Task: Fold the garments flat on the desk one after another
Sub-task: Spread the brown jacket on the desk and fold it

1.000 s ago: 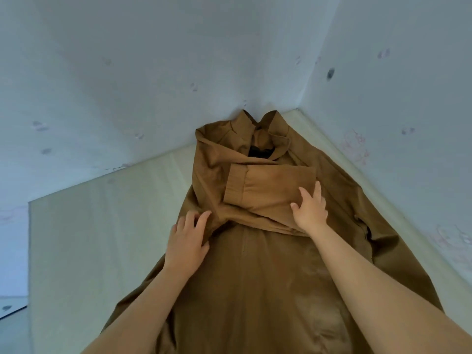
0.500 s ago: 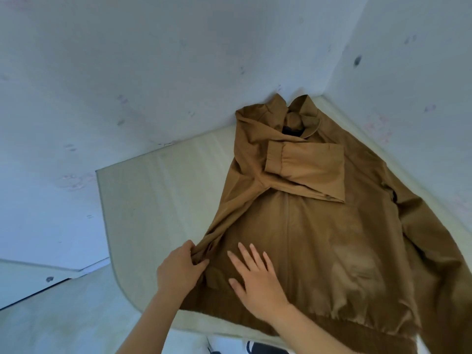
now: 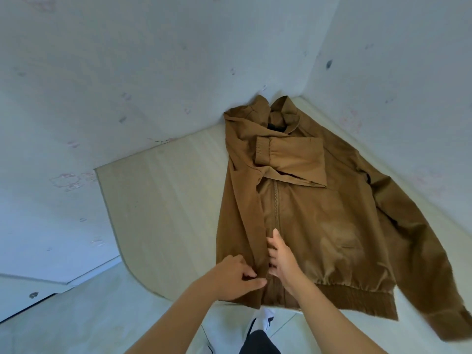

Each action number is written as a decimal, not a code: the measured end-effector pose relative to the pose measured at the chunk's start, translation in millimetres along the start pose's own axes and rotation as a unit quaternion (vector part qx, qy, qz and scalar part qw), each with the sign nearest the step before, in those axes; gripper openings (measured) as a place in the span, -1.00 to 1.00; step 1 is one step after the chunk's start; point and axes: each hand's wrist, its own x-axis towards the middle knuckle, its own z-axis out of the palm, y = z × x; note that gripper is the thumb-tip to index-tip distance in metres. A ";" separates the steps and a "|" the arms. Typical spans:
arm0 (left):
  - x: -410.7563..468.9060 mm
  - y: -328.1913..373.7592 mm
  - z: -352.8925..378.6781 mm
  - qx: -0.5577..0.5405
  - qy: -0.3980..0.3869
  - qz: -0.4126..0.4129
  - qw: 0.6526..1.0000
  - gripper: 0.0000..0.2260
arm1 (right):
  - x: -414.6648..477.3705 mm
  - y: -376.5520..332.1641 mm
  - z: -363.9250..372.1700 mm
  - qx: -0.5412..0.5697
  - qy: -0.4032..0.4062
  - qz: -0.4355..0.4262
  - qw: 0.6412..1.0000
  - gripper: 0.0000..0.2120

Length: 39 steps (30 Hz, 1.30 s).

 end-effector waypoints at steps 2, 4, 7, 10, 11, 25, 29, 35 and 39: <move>1.4 -4.7 -0.7 -0.023 -0.028 0.008 0.999 -0.71 | 1.5 9.6 -0.6 -0.095 -0.023 -0.032 0.995 -0.79; 4.2 -6.3 -9.9 -0.084 -0.006 -0.009 0.996 -0.78 | 3.3 20.5 2.3 -0.119 -0.017 -0.010 0.993 -0.88; 12.1 -9.2 -21.8 -0.009 0.157 -0.043 0.987 -0.80 | -2.4 27.5 3.1 -0.211 0.059 0.024 0.975 -0.85; 20.8 -14.4 -19.9 0.131 0.226 -0.050 0.964 -0.56 | -8.1 23.9 -1.2 -0.281 0.147 -0.029 0.948 -0.80; 24.6 -15.0 -17.7 0.156 0.201 -0.044 0.966 -0.44 | -4.7 19.4 -2.1 -0.248 0.152 -0.055 0.955 -0.78; 29.9 -12.5 6.0 0.248 0.060 -0.134 0.957 -0.11 | 141.1 -85.3 -19.4 -0.289 0.016 -0.127 0.949 -0.43; 24.5 -6.1 -4.7 0.256 0.053 -0.173 0.950 0.03 | 159.2 -83.6 -46.8 -0.353 0.021 -0.075 0.933 -0.54; 53.9 4.2 -63.2 0.241 0.192 -0.165 0.937 -0.74 | 155.0 -102.8 -74.9 -0.340 0.159 -0.142 0.916 -0.69; 102.0 -13.9 -106.1 0.105 0.266 -0.190 0.939 -0.77 | 171.2 -111.4 -102.0 -0.325 0.158 -0.172 0.917 -0.76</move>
